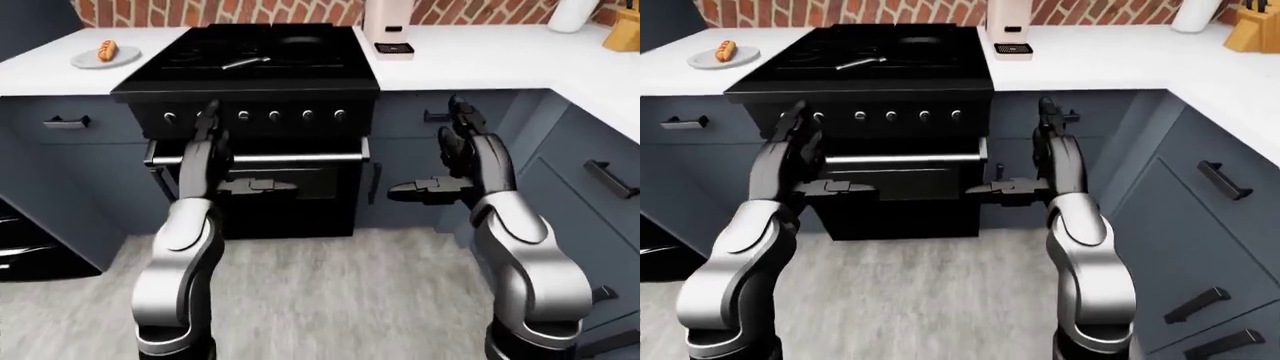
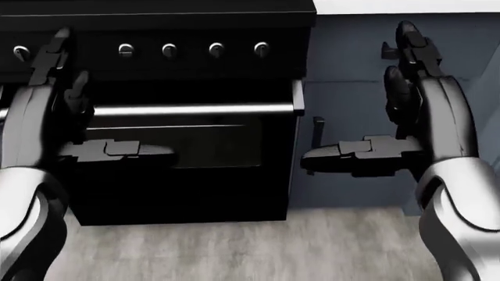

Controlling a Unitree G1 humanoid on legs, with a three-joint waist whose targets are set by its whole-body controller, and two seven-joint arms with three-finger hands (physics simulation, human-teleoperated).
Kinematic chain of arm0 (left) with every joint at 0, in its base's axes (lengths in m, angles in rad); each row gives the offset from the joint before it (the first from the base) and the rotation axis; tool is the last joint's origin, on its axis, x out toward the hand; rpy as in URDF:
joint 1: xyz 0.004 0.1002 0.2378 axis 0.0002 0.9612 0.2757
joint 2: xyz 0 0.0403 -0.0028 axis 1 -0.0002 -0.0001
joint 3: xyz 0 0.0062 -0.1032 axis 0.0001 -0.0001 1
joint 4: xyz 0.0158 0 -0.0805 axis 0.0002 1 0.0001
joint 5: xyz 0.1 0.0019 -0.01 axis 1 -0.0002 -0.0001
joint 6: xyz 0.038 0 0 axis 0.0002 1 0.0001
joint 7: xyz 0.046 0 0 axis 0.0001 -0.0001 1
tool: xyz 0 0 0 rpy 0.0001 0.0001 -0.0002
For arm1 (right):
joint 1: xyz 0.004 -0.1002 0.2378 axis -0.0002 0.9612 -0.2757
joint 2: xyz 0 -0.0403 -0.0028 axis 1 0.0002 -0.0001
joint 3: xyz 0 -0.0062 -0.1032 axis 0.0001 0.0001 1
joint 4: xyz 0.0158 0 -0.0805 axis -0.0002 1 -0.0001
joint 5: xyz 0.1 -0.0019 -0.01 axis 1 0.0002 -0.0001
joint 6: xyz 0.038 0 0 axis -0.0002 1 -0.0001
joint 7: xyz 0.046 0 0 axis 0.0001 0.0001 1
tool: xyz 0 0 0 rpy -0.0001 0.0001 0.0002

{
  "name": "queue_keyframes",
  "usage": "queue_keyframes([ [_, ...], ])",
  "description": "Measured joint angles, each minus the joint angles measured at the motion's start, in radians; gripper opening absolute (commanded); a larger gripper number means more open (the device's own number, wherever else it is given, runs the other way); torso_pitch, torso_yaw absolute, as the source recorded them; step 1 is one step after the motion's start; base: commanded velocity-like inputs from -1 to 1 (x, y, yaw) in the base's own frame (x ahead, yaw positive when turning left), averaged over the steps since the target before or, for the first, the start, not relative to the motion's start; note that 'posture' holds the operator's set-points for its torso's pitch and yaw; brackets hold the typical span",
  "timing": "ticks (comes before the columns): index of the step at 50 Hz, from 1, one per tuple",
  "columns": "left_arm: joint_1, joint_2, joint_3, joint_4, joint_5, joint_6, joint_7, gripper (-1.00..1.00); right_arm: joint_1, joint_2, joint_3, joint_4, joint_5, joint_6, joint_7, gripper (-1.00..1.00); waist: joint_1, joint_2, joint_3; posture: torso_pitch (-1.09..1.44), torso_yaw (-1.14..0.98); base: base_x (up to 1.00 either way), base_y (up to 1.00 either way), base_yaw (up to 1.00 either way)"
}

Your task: Pick the hot dog from the plate and place it in the pan.

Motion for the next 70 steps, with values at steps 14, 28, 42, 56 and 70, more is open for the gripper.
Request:
queue_keyframes([
  [14,-0.033,0.012,-0.008,0.006,-0.02,0.036,0.014,1.0,-0.058,-0.055,-0.032,-0.019,0.021,0.097,-0.009,1.0,-0.017,-0.01,-0.018,0.0,0.0,0.0,0.17,0.0],
  [28,-0.029,0.029,0.023,-0.005,-0.012,0.048,0.029,1.0,-0.068,-0.056,-0.02,-0.028,0.044,0.107,-0.005,1.0,-0.017,0.005,0.006,0.0,0.0,0.0,0.32,0.0],
  [42,-0.038,0.026,0.01,-0.029,-0.027,0.062,0.024,1.0,-0.08,-0.062,-0.029,-0.038,0.041,0.105,-0.017,1.0,-0.021,-0.001,0.006,0.0,0.0,0.0,0.32,0.0],
  [56,-0.029,0.035,0.038,-0.062,-0.038,0.081,0.041,1.0,-0.085,-0.054,-0.016,-0.049,0.056,0.11,-0.013,1.0,-0.016,-0.015,0.009,0.0,0.0,0.0,0.32,0.0],
  [70,-0.035,0.028,0.019,-0.081,-0.058,0.093,0.048,1.0,-0.104,-0.074,-0.04,-0.06,0.062,0.135,-0.021,1.0,-0.025,0.039,0.01,0.0,0.0,0.0,0.32,0.0],
])
